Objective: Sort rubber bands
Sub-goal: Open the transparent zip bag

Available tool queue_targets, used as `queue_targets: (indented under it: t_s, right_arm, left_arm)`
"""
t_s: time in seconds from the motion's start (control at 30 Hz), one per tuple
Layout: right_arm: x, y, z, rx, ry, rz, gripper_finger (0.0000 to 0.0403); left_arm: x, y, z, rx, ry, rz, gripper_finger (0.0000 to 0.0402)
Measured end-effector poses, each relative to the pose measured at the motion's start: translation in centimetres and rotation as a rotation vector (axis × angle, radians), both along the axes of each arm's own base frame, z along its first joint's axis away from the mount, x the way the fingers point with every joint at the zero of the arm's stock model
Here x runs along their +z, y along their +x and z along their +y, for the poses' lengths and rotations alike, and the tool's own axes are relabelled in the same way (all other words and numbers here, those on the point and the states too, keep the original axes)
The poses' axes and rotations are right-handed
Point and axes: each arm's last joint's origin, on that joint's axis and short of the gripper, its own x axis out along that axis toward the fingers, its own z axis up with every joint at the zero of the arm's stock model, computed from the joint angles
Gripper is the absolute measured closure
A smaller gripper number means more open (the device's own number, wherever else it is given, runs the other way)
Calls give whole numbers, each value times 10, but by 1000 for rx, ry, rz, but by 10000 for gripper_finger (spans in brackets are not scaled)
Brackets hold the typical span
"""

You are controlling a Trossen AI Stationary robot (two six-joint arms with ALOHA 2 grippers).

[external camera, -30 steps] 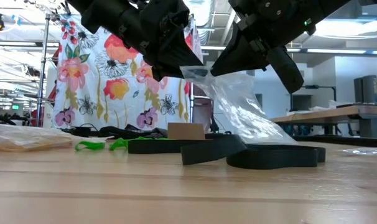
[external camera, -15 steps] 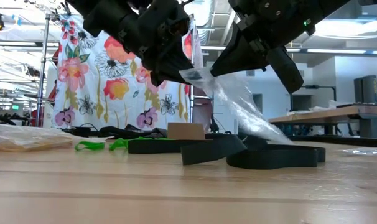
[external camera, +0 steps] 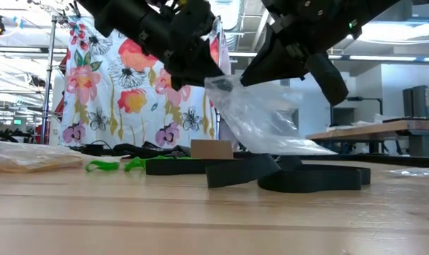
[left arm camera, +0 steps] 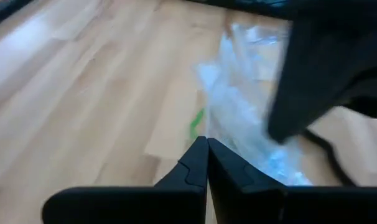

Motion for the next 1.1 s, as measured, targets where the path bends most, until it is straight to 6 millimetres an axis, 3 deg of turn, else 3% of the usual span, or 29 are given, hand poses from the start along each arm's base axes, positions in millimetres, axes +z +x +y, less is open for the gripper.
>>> queue_targets:
  t_s: [0.2,0.47,0.67,0.83,1.1]
  right_arm:
    - [0,-1,4,12,1,-1,403]
    - [-1,-2,4,-2,20,-5,403]
    - [-1,-2,3,-70,132,-64,392]
    - [1,-1,3,-106,205,-121,357]
    - [16,4,7,-197,326,-159,266]
  left_arm:
    - [2,-2,4,110,56,91,401]
    - [6,-1,3,148,80,72,401]
    - [9,0,0,196,124,34,401]
    - [17,3,-7,181,130,13,401]
    - [24,3,-19,198,181,16,401]
